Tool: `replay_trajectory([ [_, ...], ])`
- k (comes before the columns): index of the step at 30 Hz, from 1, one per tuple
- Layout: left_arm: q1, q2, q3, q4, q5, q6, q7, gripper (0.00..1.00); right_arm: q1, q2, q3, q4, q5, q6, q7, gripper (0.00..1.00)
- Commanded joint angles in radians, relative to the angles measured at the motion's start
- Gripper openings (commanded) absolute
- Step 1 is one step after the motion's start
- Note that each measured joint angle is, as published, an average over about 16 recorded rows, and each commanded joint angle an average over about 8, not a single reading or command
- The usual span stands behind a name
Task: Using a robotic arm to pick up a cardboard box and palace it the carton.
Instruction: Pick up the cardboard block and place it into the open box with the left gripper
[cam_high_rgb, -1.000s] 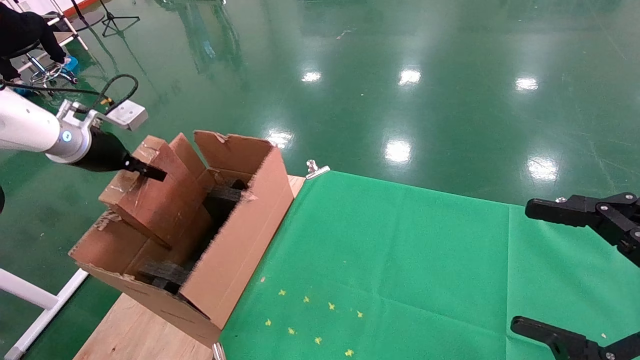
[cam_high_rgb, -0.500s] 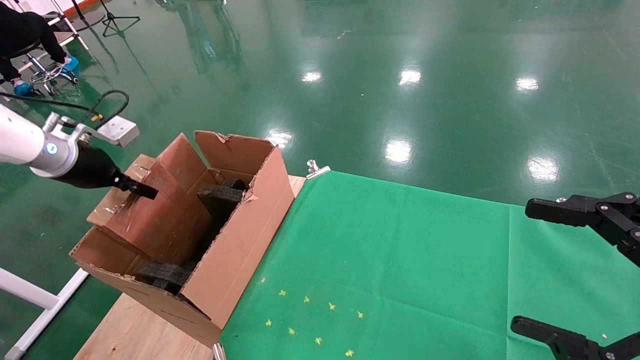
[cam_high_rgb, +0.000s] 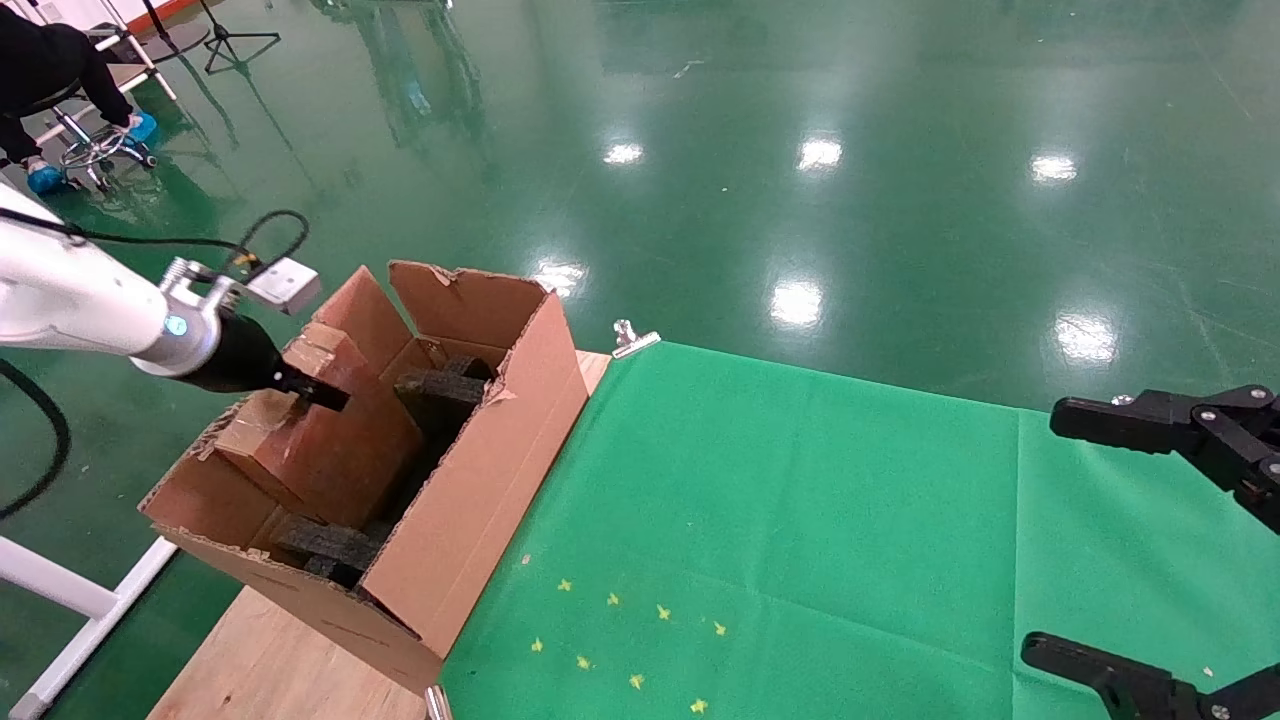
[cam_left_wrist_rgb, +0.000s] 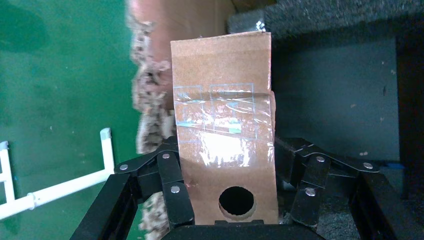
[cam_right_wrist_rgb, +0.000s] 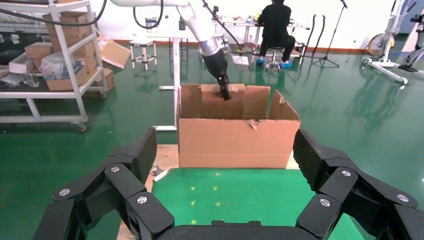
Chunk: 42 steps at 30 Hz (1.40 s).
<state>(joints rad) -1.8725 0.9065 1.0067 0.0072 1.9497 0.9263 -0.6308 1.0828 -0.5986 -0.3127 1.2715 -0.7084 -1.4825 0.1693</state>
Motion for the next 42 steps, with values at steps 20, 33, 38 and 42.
replay_trajectory([
  [20, 0.125, 0.03, -0.008, 0.006, -0.011, -0.074, -0.04, 0.26, 0.0, 0.0, -0.001, 0.0, 0.0, 0.0, 0.0, 1.0],
  [33, 0.134, 0.03, -0.017, 0.007, -0.024, -0.089, -0.053, 1.0, 0.0, 0.0, -0.001, 0.0, 0.001, 0.0, 0.0, 1.0],
  [38, 0.132, 0.03, -0.015, 0.007, -0.022, -0.086, -0.05, 1.0, 0.0, 0.0, -0.001, 0.0, 0.001, 0.0, 0.0, 1.0],
  [42, 0.131, 0.03, -0.015, 0.007, -0.02, -0.082, -0.049, 1.0, 0.0, 0.0, -0.001, 0.0, 0.001, 0.001, 0.0, 1.0],
])
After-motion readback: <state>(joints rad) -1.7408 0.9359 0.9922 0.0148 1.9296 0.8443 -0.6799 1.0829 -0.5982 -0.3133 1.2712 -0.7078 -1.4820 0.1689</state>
